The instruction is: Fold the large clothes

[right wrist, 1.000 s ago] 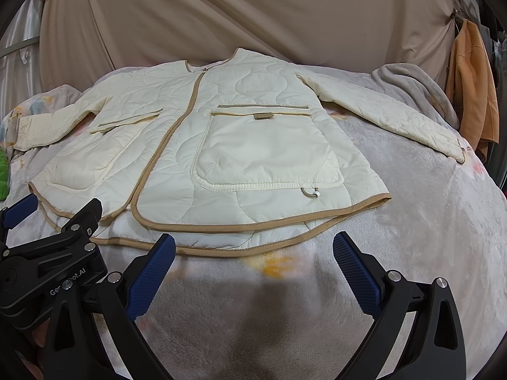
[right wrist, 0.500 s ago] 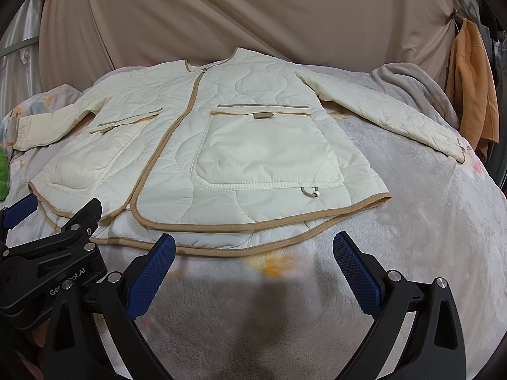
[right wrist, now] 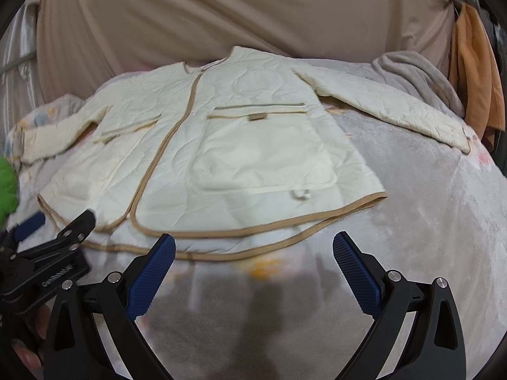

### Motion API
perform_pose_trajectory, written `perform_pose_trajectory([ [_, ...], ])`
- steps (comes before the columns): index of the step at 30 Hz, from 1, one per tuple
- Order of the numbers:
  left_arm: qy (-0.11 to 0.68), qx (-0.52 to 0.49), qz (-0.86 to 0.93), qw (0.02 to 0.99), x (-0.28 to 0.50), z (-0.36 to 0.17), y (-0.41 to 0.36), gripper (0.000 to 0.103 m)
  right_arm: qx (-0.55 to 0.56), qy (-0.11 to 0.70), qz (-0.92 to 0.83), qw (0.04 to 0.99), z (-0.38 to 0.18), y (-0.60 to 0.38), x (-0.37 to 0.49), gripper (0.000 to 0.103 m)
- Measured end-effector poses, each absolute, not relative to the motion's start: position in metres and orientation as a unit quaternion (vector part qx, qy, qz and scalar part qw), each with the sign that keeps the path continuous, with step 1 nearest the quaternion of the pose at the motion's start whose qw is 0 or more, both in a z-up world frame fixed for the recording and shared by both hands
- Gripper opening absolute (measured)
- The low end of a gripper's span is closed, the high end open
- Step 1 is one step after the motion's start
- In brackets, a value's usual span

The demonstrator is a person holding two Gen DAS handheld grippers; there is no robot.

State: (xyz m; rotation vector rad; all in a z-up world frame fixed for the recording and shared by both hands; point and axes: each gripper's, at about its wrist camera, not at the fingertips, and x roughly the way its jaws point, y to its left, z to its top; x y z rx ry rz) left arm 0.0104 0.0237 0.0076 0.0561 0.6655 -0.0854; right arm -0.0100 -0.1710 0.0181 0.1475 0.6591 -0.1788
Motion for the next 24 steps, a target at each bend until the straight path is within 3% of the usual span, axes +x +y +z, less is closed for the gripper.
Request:
perform_pose_trajectory([
  [6, 0.316, -0.006, -0.039, 0.948, 0.023, 0.031, 0.071, 0.098, 0.148, 0.323, -0.128, 0.926, 0.038, -0.296, -0.004, 0.098],
  [15, 0.293, 0.051, 0.036, 0.954, 0.062, 0.052, 0.093, 0.098, 0.317, 0.309, -0.227, 0.867, 0.021, -0.52, 0.032, 0.098],
  [21, 0.302, 0.043, 0.05, 0.951, 0.09, 0.054, 0.095, 0.098, 0.387, 0.282, -0.261, 0.838, 0.004, -0.599, 0.06, 0.097],
  [22, 0.303, 0.045, 0.051, 0.951, 0.093, 0.053, 0.095, 0.098, 0.395, 0.278, -0.262, 0.835, 0.002, -0.605, 0.063, 0.096],
  [24, 0.308, 0.051, 0.054, 0.948, 0.101, 0.049, 0.094, 0.098, 0.413, 0.267, -0.256, 0.833, -0.001, -0.615, 0.073, 0.074],
])
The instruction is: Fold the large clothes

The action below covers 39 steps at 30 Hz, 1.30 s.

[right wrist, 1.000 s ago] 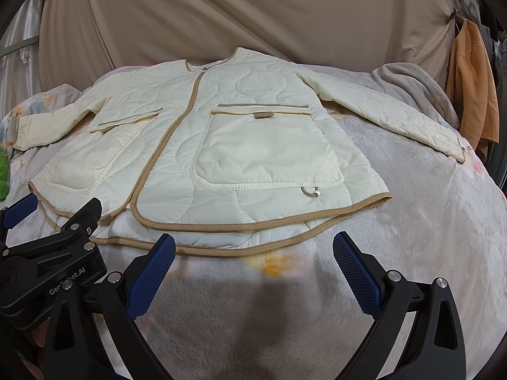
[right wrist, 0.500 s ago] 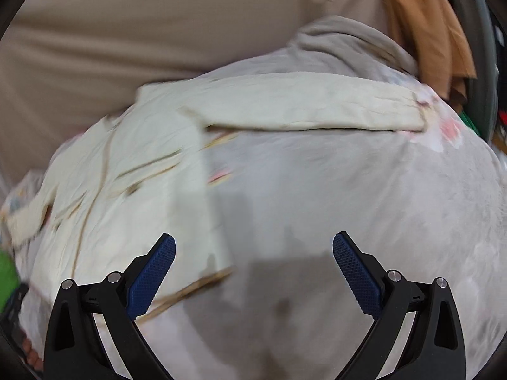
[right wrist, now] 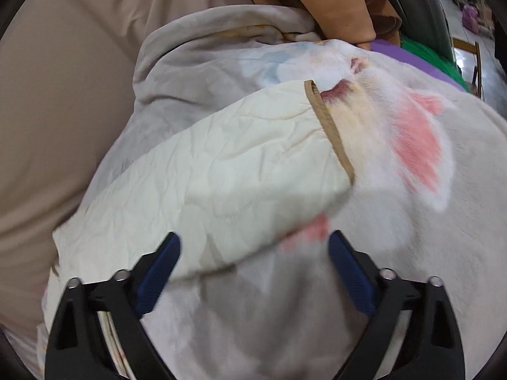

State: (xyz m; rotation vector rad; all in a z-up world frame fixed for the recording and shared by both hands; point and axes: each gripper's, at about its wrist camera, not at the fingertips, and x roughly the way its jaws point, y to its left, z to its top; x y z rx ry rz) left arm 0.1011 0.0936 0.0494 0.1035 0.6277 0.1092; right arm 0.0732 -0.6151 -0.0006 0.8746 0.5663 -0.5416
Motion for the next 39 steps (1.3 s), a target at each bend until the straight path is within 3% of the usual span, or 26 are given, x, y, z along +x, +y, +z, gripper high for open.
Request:
perform_pose_trajectory([
  [2, 0.313, 0.054, 0.054, 0.947, 0.107, 0.046, 0.093, 0.098, 0.417, 0.264, -0.257, 0.831, 0.002, -0.618, 0.082, 0.064],
  [4, 0.316, 0.054, 0.055, 0.946, 0.113, 0.044, 0.094, 0.098, 0.399, 0.252, -0.267, 0.84, 0.013, -0.617, 0.091, 0.046],
  [6, 0.318, 0.055, 0.056, 0.945, 0.117, 0.041, 0.094, 0.098, 0.365, 0.248, -0.277, 0.854, 0.03, -0.612, 0.103, 0.017],
  [7, 0.32, 0.056, 0.055, 0.944, 0.119, 0.039, 0.094, 0.098, 0.351, 0.243, -0.277, 0.861, 0.04, -0.608, 0.108, 0.013],
  [12, 0.325, 0.06, 0.052, 0.943, 0.125, 0.033, 0.091, 0.098, 0.29, 0.195, -0.218, 0.911, 0.11, -0.558, 0.141, 0.003],
  [18, 0.318, 0.059, 0.04, 0.945, 0.128, 0.038, 0.088, 0.098, 0.182, 0.169, -0.076, 0.966, 0.192, -0.422, 0.21, 0.002],
  [23, 0.305, 0.049, 0.026, 0.951, 0.132, 0.052, 0.09, 0.098, 0.104, 0.187, 0.073, 0.974, 0.211, -0.27, 0.268, 0.001],
  [28, 0.294, 0.039, 0.014, 0.955, 0.135, 0.063, 0.096, 0.098, 0.038, 0.245, 0.146, 0.958, 0.17, -0.152, 0.301, 0.002],
  [29, 0.291, 0.036, 0.011, 0.956, 0.135, 0.064, 0.098, 0.098, 0.031, 0.254, 0.149, 0.955, 0.159, -0.142, 0.301, 0.006],
  [31, 0.293, 0.035, 0.004, 0.955, 0.137, 0.063, 0.1, 0.098, 0.012, 0.267, 0.139, 0.954, 0.137, -0.135, 0.298, 0.024],
  [32, 0.296, 0.034, -0.003, 0.954, 0.139, 0.062, 0.099, 0.098, 0.007, 0.271, 0.126, 0.954, 0.13, -0.14, 0.293, 0.04],
  [33, 0.304, 0.029, -0.016, 0.952, 0.143, 0.061, 0.098, 0.098, 0.005, 0.273, 0.112, 0.955, 0.12, -0.15, 0.288, 0.049],
  [37, 0.323, 0.008, -0.062, 0.944, 0.156, 0.061, 0.088, 0.098, -0.015, 0.278, 0.036, 0.96, 0.105, -0.207, 0.258, 0.058],
  [39, 0.321, 0.01, -0.077, 0.944, 0.159, 0.061, 0.077, 0.098, -0.053, 0.269, -0.027, 0.961, 0.096, -0.24, 0.242, 0.073],
])
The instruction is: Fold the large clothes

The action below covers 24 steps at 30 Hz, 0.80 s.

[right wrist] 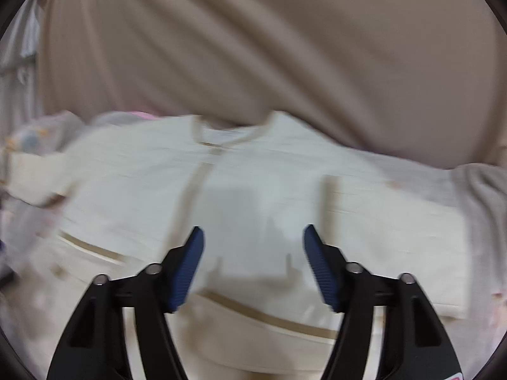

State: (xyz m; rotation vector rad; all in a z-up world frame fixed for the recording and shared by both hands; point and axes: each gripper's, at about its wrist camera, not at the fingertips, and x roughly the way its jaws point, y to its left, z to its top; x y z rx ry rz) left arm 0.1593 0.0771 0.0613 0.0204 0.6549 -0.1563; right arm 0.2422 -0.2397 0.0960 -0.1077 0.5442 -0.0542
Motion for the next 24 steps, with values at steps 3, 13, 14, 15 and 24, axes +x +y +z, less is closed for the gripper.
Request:
perform_pose_trajectory([
  [3, 0.331, 0.013, -0.101, 0.938, 0.166, 0.059, 0.055, 0.098, -0.101, 0.31, -0.081, 0.942, 0.074, -0.274, 0.248, 0.073],
  [13, 0.332, 0.024, -0.126, 0.934, 0.178, 0.064, 0.034, 0.098, -0.026, 0.34, -0.082, 0.936, 0.076, -0.296, 0.309, 0.009],
  [14, 0.334, 0.014, -0.128, 0.934, 0.182, 0.067, 0.039, 0.098, -0.014, 0.326, -0.064, 0.943, 0.089, -0.287, 0.309, 0.008],
  [15, 0.334, 0.003, -0.127, 0.934, 0.185, 0.069, 0.045, 0.098, -0.005, 0.313, -0.042, 0.949, 0.102, -0.276, 0.31, 0.008],
  [24, 0.339, -0.12, -0.102, 0.927, 0.227, 0.091, 0.12, 0.098, 0.041, 0.325, 0.242, 0.913, 0.112, -0.087, 0.343, 0.016],
])
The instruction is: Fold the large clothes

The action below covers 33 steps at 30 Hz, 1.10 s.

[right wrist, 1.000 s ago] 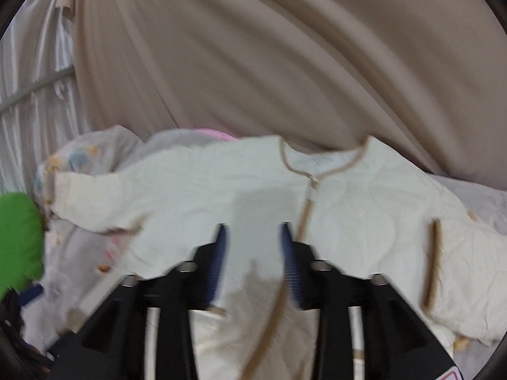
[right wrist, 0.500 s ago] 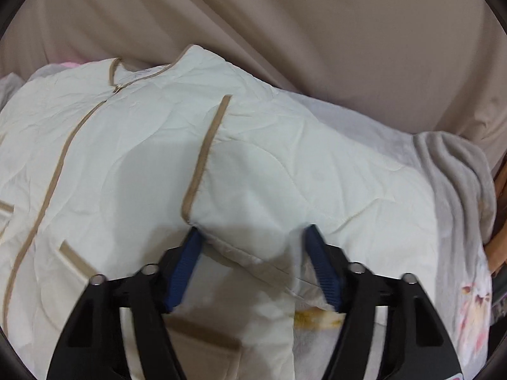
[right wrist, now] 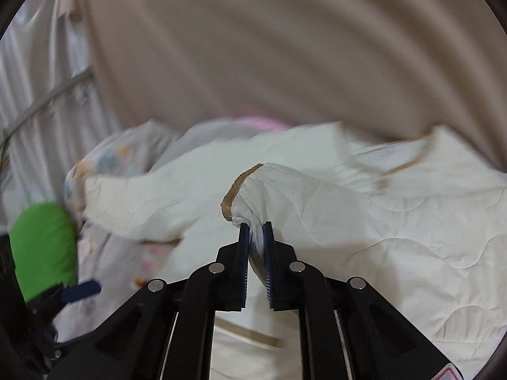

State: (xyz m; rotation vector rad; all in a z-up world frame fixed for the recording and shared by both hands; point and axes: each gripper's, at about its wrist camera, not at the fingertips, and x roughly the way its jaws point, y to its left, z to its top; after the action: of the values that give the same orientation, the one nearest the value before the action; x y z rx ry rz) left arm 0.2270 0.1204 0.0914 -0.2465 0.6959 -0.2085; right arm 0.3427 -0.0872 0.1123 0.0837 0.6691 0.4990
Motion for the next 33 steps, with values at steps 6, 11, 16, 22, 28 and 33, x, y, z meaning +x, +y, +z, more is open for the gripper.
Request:
perform_pose_trajectory([
  [6, 0.396, -0.174, -0.099, 0.896, 0.269, 0.064, 0.143, 0.098, -0.02, 0.361, 0.257, 0.896, 0.067, -0.037, 0.312, 0.034],
  [11, 0.43, -0.203, -0.128, 0.87, 0.309, 0.044, 0.122, 0.098, -0.003, 0.317, 0.217, 0.923, 0.085, -0.127, 0.262, 0.051],
  [16, 0.466, -0.21, -0.159, 0.845, 0.351, 0.024, 0.083, 0.091, 0.046, 0.326, 0.095, 0.94, 0.073, -0.25, 0.227, 0.053],
  [22, 0.448, -0.185, -0.182, 0.856, 0.367, 0.034, 0.064, 0.017, 0.146, 0.356, 0.057, 0.921, 0.042, -0.328, 0.217, 0.054],
  [28, 0.396, -0.178, -0.131, 0.891, 0.371, 0.058, 0.1, 0.01, 0.172, 0.354, 0.052, 0.918, 0.033, -0.333, 0.236, 0.054],
  [33, 0.418, -0.16, -0.092, 0.889, 0.383, 0.021, 0.108, 0.01, 0.227, 0.356, 0.056, 0.905, 0.027, -0.345, 0.261, 0.054],
])
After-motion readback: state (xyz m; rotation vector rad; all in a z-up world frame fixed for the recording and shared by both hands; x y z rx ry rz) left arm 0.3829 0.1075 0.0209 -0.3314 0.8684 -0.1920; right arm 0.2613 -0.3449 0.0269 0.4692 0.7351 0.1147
